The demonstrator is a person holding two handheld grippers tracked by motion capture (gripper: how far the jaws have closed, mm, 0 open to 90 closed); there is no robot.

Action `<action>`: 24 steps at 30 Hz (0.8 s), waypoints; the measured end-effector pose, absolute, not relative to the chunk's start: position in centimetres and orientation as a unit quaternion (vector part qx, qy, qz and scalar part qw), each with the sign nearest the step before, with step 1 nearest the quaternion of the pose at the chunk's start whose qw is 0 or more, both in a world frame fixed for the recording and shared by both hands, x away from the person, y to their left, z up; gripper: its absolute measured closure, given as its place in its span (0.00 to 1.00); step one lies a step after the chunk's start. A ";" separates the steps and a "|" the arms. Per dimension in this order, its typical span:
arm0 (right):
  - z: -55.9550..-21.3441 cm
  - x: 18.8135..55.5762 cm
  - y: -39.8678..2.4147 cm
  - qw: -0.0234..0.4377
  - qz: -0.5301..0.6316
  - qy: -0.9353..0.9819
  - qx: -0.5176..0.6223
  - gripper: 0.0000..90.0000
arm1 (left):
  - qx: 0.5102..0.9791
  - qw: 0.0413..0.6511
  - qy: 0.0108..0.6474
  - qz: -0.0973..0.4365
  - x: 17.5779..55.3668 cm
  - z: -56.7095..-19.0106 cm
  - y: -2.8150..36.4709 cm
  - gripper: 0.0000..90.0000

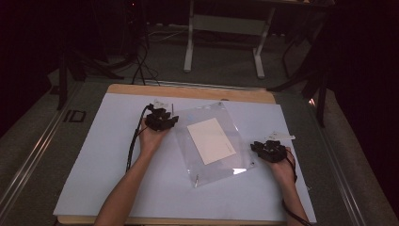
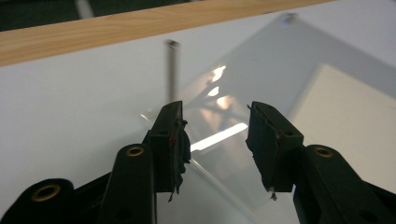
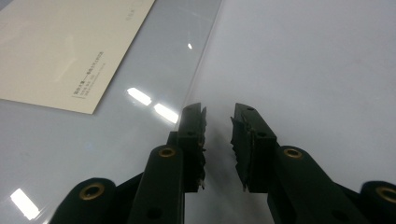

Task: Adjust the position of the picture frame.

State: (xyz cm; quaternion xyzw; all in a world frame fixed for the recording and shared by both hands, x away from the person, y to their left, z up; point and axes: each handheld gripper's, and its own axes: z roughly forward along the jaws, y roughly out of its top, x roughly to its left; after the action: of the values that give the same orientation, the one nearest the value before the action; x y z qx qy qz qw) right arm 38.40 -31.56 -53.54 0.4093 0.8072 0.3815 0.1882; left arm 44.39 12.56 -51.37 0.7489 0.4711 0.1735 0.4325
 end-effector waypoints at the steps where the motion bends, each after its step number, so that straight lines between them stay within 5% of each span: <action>1: -53.5 38.4 -31.6 0.188 0.381 0.807 0.409 0.81 | 0.749 0.433 0.471 0.174 44.4 -51.4 12.6 0.61; 12: -53.4 38.2 -31.4 0.188 0.384 0.807 0.408 0.80 | 0.782 0.479 0.371 0.149 34.1 -50.2 11.0 0.59; 24: -53.5 38.2 -31.3 0.187 0.383 0.808 0.407 0.80 | 0.817 0.469 0.319 0.108 29.6 -51.8 9.9 0.58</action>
State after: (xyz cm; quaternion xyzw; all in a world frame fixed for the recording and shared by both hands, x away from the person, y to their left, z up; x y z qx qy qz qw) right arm 38.17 -31.26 -53.48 0.4071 0.8077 0.3832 0.1873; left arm 29.55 9.92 -51.80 0.8166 0.3191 0.1076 0.4687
